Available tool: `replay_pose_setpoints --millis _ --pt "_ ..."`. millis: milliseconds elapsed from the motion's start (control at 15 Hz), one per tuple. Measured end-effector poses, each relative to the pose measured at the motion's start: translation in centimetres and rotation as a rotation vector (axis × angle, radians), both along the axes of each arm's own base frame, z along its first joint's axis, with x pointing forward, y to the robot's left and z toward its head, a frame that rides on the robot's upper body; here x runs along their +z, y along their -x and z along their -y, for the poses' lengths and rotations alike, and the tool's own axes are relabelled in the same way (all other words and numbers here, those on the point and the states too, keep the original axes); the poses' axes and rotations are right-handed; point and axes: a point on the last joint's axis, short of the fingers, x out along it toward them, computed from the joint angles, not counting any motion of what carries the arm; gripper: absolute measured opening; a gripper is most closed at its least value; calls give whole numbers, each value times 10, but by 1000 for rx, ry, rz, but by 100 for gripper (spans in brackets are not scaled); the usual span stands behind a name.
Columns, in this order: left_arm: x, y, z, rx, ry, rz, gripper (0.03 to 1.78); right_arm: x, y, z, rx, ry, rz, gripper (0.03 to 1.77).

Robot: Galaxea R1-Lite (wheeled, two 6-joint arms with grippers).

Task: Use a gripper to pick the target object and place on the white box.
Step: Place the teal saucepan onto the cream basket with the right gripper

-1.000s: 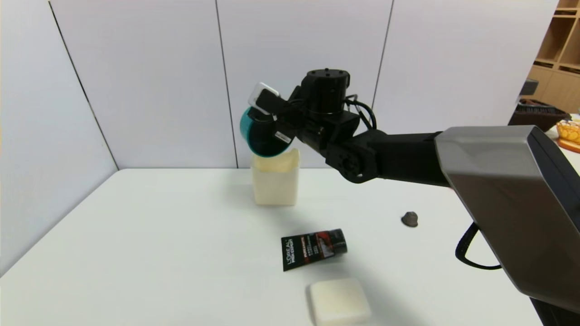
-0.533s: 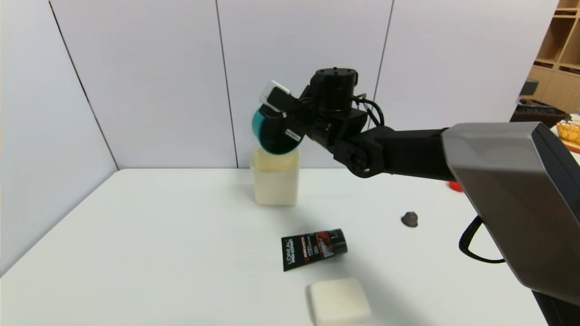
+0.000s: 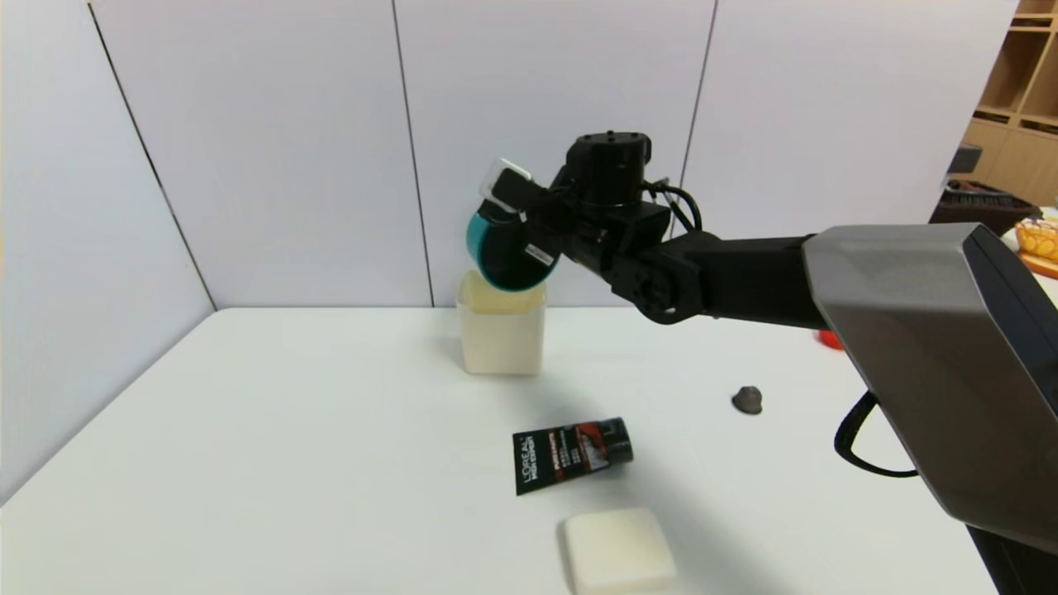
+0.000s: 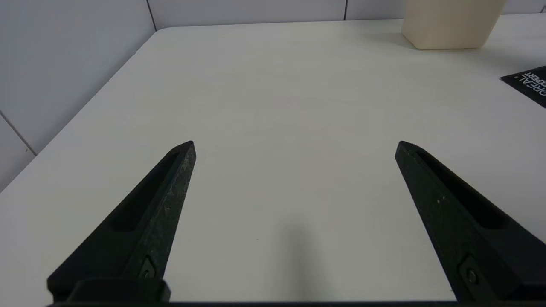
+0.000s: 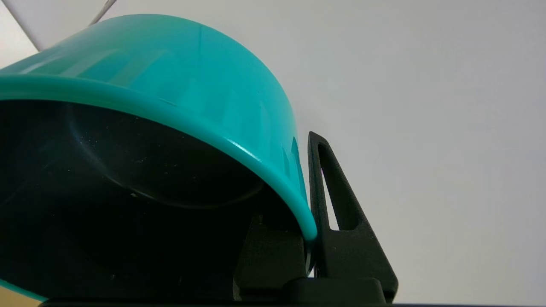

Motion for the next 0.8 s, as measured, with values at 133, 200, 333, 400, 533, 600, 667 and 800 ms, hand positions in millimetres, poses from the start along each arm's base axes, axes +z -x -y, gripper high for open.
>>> replay_pose_setpoints --millis 133,200,333,400,533,600,667,800 --pt "0 0 0 0 0 0 169 0 1 -2 8 -1 1 13" --pt "0 0 0 0 0 0 169 0 2 -3 12 0 0 13" --pt "0 0 0 0 0 0 169 0 2 -3 11 0 0 13" --pt "0 0 0 0 0 0 169 -1 1 -3 10 1 -2 13" --pt "0 0 0 0 0 0 169 -3 1 -3 10 5 -8 13" --pt "0 0 0 0 0 0 169 -5 2 -4 12 11 -14 13" --pt "0 0 0 0 0 0 169 -6 2 -4 13 12 -16 13" --pt "0 0 0 0 0 0 169 -7 3 -5 16 13 -18 13"
